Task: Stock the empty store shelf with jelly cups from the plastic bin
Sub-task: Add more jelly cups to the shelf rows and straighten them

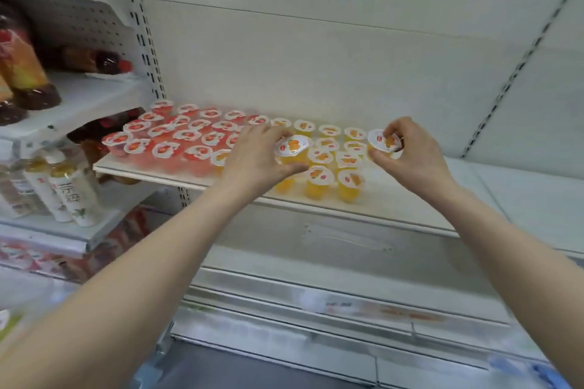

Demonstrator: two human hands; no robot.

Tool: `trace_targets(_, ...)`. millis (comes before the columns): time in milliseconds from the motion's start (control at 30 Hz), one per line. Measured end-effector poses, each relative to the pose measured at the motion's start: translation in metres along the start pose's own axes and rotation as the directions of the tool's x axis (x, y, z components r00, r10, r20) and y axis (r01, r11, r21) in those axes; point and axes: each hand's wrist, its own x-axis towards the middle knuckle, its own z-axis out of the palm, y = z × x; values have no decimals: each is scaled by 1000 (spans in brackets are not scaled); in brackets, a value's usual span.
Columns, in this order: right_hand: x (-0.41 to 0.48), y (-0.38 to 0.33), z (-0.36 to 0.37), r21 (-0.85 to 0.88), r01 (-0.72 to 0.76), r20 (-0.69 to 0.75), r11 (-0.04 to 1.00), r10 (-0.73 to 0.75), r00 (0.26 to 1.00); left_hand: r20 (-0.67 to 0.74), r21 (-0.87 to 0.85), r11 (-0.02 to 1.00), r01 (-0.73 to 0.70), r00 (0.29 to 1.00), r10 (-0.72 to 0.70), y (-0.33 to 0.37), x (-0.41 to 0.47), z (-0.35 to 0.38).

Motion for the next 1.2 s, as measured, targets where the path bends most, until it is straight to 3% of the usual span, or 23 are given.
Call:
trace_targets(200,27,79,4,-26,-122,120,992,124,985,-10,-6,1000,26,1000,-26,46,44,48)
trace_targets(367,48,114,26,23,-97,174,995,91,980,-11,14,997,73,997,-73,66,70,74)
trace_targets(600,79,135,56,20,-81,258,996,73,963,-6,29,991,132,991,-132,69,86,88)
trace_targets(900,111,143,84,86,-72,242,994,50,969,24,88,983,162,986,-165,72,102,98)
trace_targets(1100,113,148,85,72,-35,263,997,15,965,41,88,990,108,993,-112,81,111,109)
trace_targets(1200,114,151,74,48,57,295,997,-68,953,48,67,996,61,997,-64,90,118,117)
